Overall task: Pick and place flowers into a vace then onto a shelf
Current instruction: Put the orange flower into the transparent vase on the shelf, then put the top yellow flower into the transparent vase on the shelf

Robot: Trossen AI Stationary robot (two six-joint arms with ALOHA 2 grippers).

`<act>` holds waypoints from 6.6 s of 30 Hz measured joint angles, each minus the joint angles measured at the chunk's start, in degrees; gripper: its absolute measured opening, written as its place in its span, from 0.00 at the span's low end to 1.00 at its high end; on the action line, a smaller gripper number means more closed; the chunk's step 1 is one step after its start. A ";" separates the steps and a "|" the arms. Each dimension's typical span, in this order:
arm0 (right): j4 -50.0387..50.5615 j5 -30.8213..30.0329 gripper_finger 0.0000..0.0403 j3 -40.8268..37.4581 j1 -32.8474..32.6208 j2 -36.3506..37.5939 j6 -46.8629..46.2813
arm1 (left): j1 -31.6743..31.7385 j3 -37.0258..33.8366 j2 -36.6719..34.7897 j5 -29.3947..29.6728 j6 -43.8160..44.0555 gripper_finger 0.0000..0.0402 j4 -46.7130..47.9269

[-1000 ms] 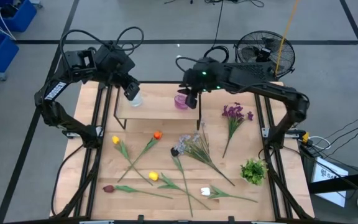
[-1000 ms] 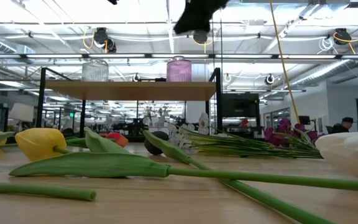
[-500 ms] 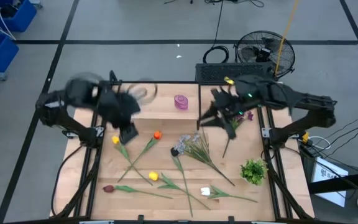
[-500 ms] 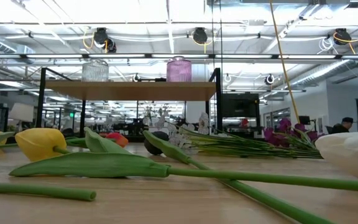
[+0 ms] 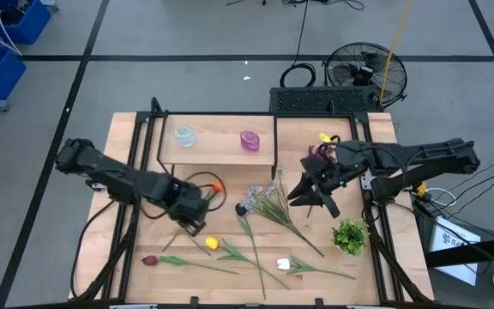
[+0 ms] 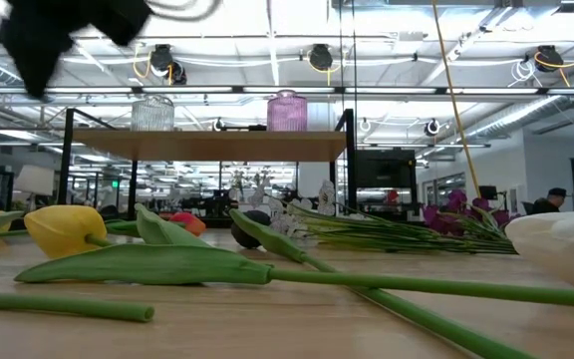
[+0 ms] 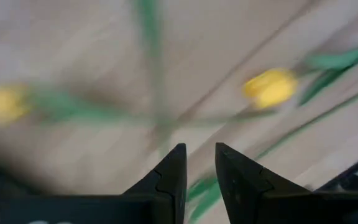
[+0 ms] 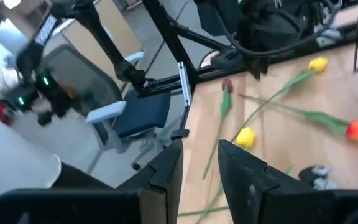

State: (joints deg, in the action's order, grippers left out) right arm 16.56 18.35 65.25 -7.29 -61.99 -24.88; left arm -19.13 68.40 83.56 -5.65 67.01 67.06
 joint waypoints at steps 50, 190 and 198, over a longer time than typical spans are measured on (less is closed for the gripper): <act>-19.65 -0.22 0.23 -14.73 0.07 2.12 -7.01 | 0.80 1.85 -6.79 15.67 -13.02 0.02 -27.37; -20.59 -0.03 0.23 -14.69 0.07 2.09 -4.31 | -3.32 -36.48 -12.12 11.57 46.04 0.21 -27.43; -20.59 -0.02 0.23 -14.69 0.07 2.09 -4.24 | -1.98 -36.76 -11.49 10.74 47.16 0.21 -23.92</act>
State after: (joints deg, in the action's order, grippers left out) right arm -4.03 18.33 50.57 -7.22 -59.90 -29.12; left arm -21.10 31.63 72.07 5.09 114.17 43.14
